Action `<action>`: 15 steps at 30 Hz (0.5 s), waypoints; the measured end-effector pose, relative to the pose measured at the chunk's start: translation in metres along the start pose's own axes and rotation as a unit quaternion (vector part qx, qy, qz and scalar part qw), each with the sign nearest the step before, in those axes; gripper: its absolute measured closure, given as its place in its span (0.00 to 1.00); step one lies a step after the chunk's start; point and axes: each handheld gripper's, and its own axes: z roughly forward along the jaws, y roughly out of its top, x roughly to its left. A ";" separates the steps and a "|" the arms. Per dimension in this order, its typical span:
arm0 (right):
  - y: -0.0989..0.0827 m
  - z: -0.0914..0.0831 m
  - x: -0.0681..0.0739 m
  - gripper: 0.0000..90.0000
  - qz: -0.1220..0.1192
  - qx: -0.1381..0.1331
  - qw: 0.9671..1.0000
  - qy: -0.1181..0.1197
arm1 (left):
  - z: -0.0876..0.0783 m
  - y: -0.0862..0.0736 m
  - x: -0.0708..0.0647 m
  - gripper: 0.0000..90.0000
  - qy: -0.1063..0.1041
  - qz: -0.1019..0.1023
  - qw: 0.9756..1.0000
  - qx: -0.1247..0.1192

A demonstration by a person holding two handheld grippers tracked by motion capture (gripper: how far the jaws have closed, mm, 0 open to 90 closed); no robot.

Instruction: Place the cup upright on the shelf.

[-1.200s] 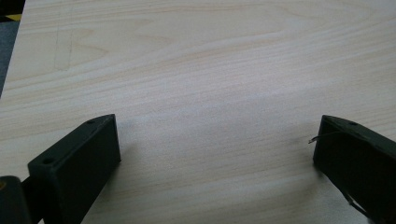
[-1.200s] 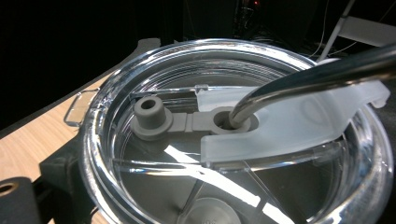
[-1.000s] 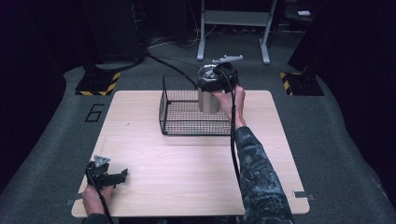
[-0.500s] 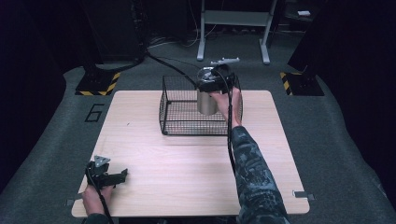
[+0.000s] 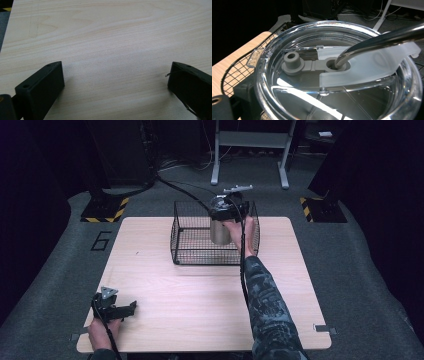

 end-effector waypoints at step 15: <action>-0.011 0.018 -0.001 0.04 0.003 0.014 1.000 -0.004 | 0.000 0.000 0.000 0.01 -0.002 0.000 1.000 0.003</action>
